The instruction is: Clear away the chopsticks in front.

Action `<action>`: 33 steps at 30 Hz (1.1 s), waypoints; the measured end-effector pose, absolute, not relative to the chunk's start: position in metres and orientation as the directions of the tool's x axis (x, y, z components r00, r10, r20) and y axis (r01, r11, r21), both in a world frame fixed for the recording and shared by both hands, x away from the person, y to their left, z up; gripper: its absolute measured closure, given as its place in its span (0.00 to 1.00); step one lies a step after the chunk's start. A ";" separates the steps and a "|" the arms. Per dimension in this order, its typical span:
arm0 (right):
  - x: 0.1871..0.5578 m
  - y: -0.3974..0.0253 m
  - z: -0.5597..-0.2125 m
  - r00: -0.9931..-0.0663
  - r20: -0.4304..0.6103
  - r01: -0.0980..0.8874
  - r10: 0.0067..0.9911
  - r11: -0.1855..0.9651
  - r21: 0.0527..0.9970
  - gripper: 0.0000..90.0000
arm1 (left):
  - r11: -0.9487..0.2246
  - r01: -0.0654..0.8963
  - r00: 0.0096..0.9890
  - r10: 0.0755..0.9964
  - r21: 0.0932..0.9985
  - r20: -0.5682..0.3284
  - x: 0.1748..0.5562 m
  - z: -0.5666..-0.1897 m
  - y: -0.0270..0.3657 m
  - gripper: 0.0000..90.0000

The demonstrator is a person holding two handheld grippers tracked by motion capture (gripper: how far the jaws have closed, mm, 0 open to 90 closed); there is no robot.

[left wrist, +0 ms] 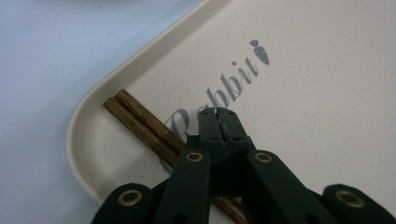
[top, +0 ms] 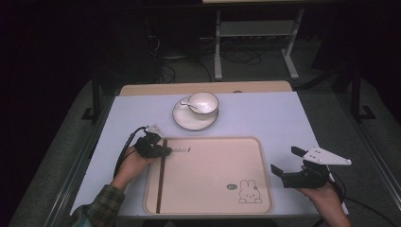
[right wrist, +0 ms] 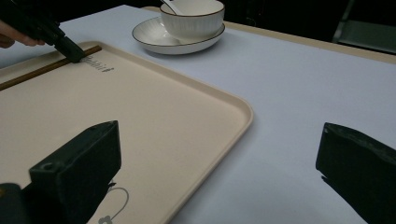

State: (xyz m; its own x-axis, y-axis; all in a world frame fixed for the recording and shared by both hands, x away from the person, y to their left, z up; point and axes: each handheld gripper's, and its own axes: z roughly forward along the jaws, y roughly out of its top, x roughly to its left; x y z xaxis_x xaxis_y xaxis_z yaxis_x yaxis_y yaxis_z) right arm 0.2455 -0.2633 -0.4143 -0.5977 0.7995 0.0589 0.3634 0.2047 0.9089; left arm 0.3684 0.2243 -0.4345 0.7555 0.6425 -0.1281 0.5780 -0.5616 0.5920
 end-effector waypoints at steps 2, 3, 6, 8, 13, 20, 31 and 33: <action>0.246 -0.263 -0.414 -0.598 0.059 0.363 0.799 0.205 0.909 0.00 | -0.561 0.578 0.755 0.643 0.592 -0.128 0.368 -0.435 0.224 0.99; 0.246 -0.263 -0.414 -0.598 0.059 0.363 0.800 0.204 0.909 0.00 | -0.564 0.576 0.757 0.641 0.592 -0.125 0.368 -0.434 0.224 0.99; 0.246 -0.263 -0.415 -0.598 0.059 0.364 0.799 0.205 0.909 0.00 | -0.564 0.563 0.767 0.628 0.604 -0.128 0.367 -0.432 0.223 0.97; 0.245 -0.264 -0.415 -0.598 0.060 0.364 0.799 0.204 0.909 0.00 | -0.559 0.549 0.775 0.619 0.622 -0.127 0.363 -0.428 0.224 0.95; 0.245 -0.264 -0.415 -0.598 0.060 0.364 0.799 0.205 0.909 0.00 | -0.533 0.492 0.792 0.602 0.688 -0.100 0.342 -0.414 0.235 0.79; 0.245 -0.263 -0.414 -0.599 0.058 0.363 0.798 0.206 0.909 0.00 | -0.477 0.463 0.774 0.629 0.747 -0.078 0.315 -0.401 0.256 0.56; 0.245 -0.262 -0.415 -0.605 0.062 0.368 0.793 0.211 0.905 0.00 | -0.403 0.449 0.713 0.699 0.797 -0.048 0.285 -0.407 0.286 0.29; 0.245 -0.262 -0.416 -0.609 0.062 0.370 0.791 0.213 0.904 0.00 | -0.390 0.450 0.700 0.712 0.803 -0.046 0.279 -0.408 0.291 0.24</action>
State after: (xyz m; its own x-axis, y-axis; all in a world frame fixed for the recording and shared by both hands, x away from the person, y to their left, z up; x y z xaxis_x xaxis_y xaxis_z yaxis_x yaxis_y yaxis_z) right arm 0.2453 -0.2618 -0.4158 -0.6087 0.7910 0.0624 0.3700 0.2135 0.9042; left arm 0.2793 0.2909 -0.4083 0.7002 0.7125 -0.0463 0.4503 -0.3903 0.8031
